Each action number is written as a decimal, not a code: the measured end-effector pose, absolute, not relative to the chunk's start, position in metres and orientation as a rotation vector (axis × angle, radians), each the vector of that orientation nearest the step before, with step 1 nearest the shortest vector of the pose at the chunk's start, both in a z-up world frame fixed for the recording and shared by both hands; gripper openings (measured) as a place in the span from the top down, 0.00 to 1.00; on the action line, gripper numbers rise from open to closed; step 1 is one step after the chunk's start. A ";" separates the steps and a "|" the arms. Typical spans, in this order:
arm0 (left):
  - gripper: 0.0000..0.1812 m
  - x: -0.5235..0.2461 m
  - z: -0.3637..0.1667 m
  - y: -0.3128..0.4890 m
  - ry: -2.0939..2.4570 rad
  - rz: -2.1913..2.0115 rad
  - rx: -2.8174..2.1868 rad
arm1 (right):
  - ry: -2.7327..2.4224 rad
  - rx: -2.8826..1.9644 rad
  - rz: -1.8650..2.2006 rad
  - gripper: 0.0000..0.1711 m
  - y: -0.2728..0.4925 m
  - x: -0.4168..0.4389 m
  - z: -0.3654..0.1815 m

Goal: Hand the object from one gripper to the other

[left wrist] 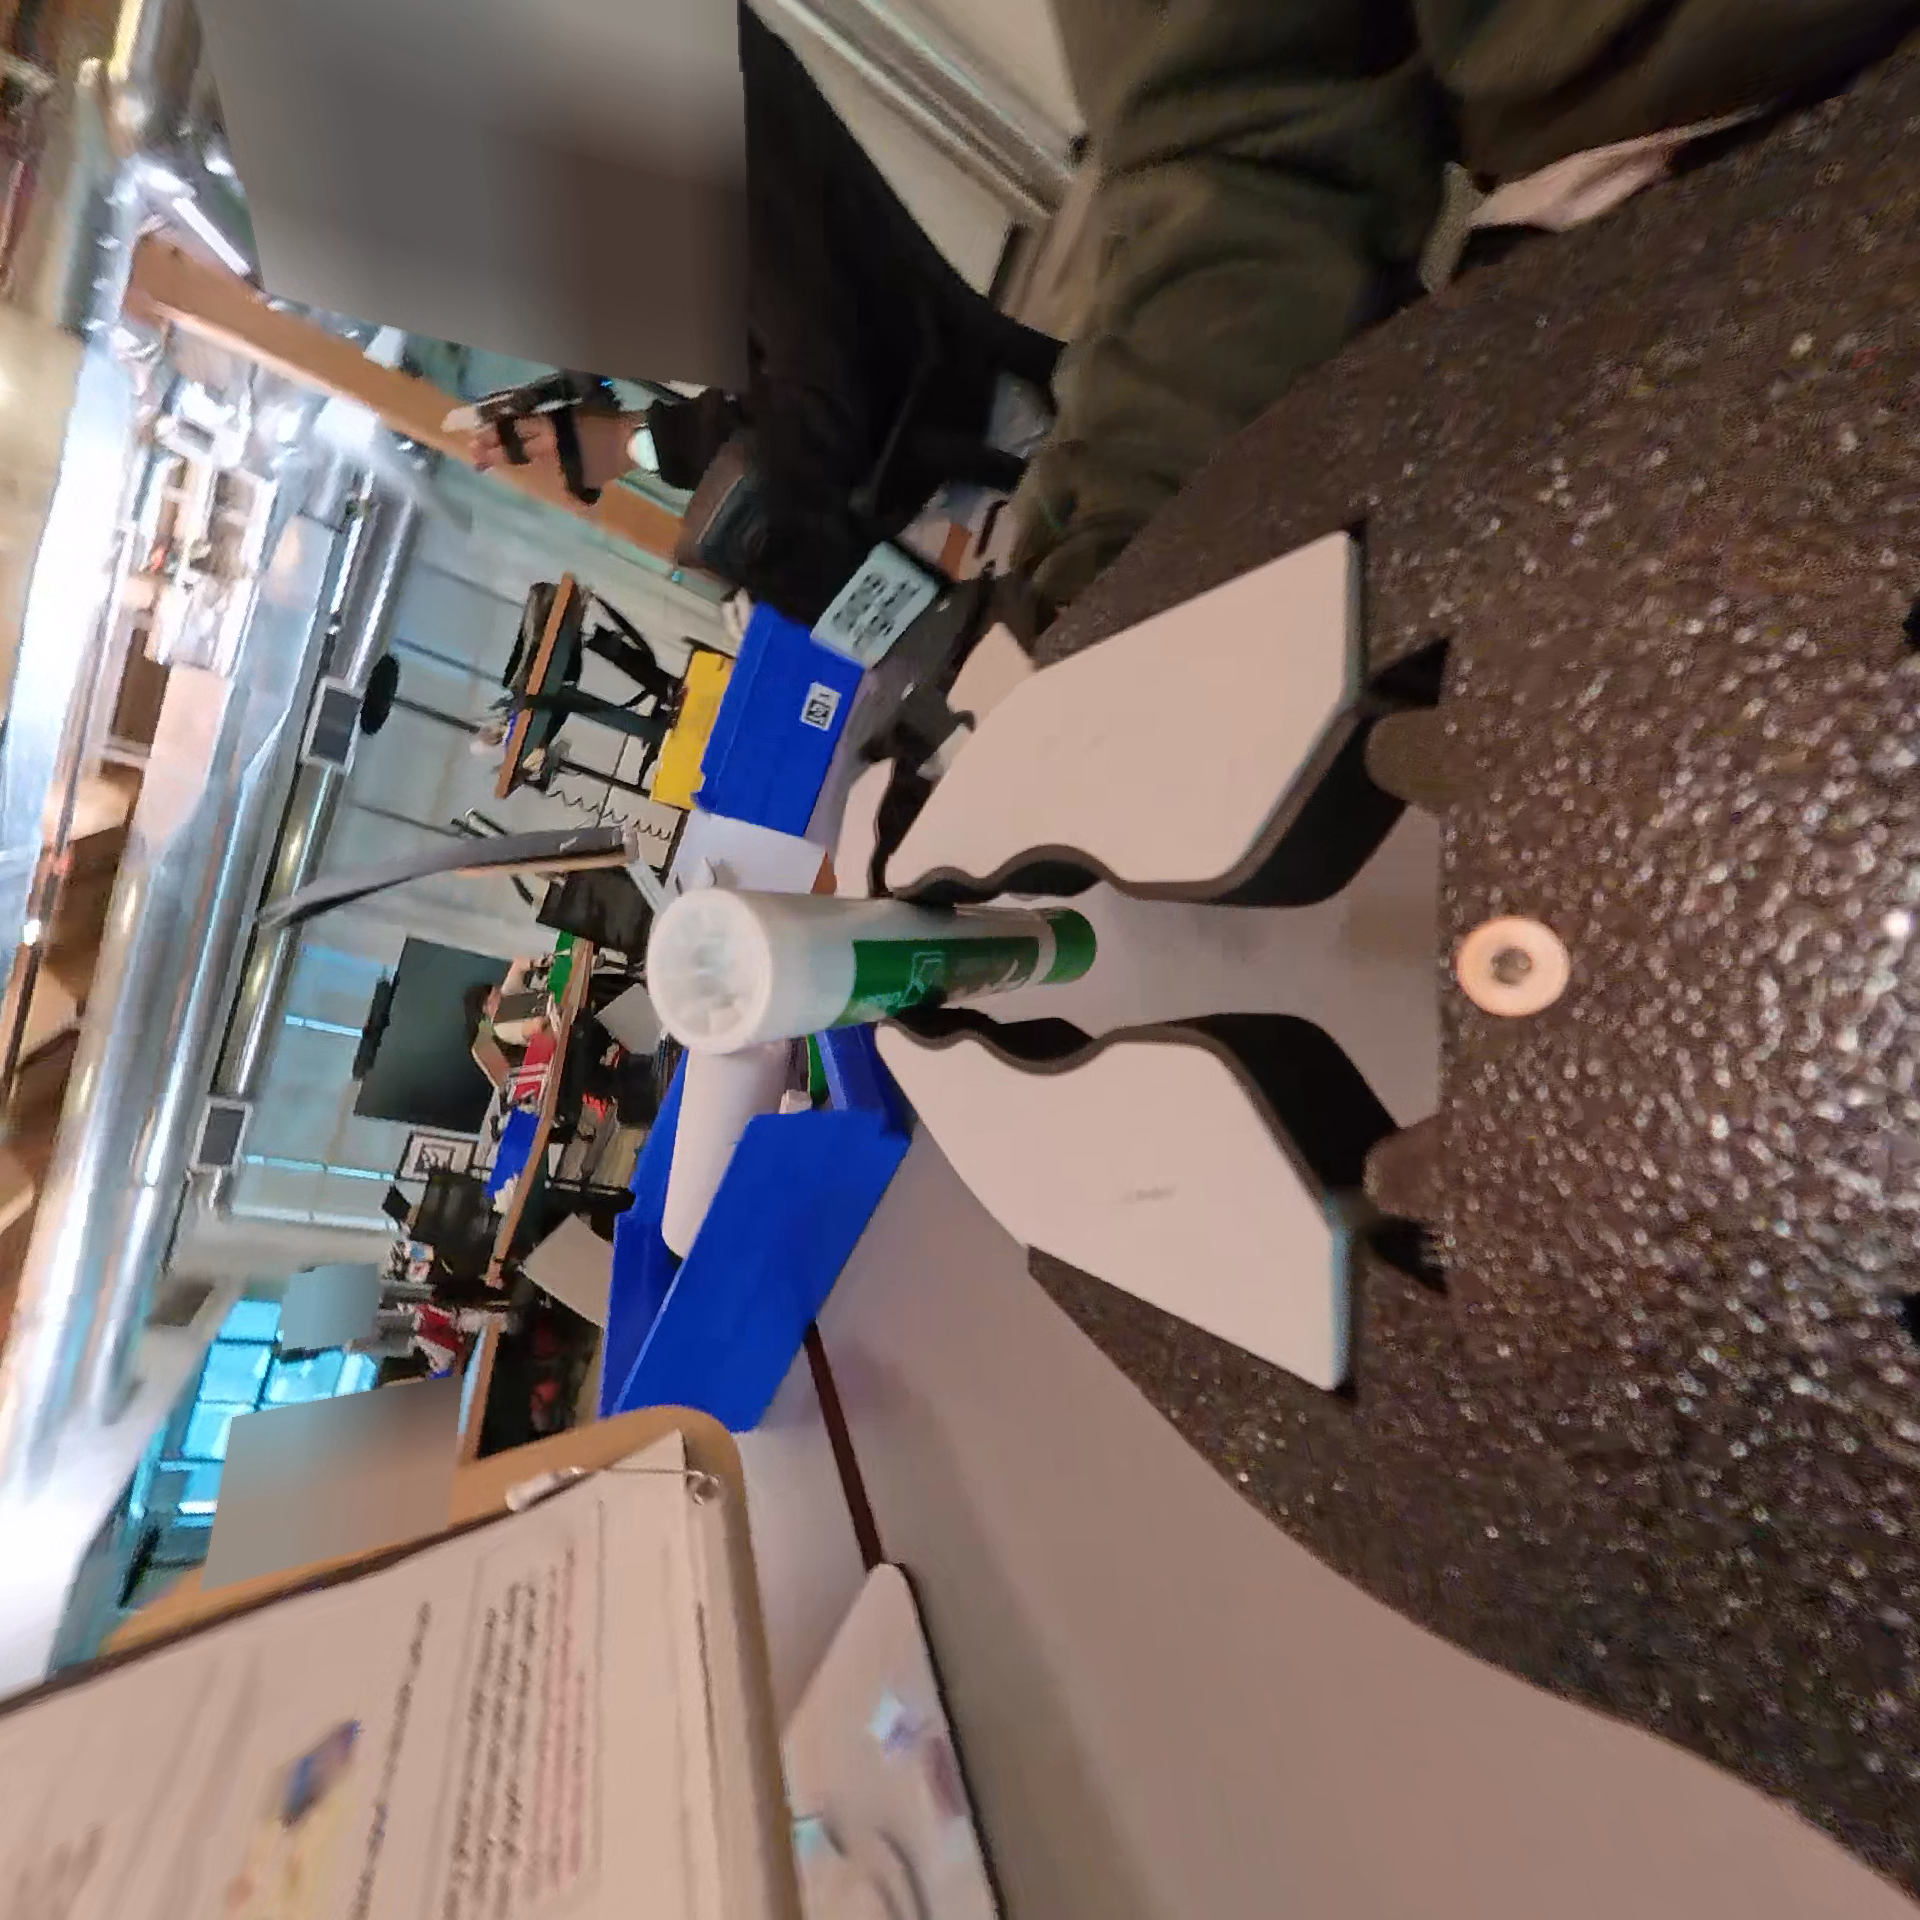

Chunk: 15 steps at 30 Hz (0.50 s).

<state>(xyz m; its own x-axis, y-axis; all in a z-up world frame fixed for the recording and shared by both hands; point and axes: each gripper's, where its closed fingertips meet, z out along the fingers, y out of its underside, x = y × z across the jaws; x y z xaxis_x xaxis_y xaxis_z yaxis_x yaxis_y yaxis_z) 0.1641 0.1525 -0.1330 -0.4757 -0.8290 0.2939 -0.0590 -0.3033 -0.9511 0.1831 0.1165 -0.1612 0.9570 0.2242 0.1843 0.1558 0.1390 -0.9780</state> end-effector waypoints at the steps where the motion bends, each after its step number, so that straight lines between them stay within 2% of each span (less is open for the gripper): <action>1: 0.90 0.167 -0.134 0.156 1.354 -1.850 -1.203 | -0.351 -1.418 -0.088 0.69 0.116 0.187 -0.159; 7: 0.89 0.176 -0.138 0.157 1.208 -2.033 -1.418 | -0.595 -1.373 -0.560 0.69 0.123 0.177 -0.170; 11: 0.90 0.178 -0.140 0.156 1.175 -2.056 -1.468 | -0.673 -1.391 -0.765 0.79 0.126 0.181 -0.175; 15: 0.90 0.179 -0.141 0.154 1.165 -2.073 -1.489 | -0.681 -1.429 -0.846 0.81 0.128 0.189 -0.180</action>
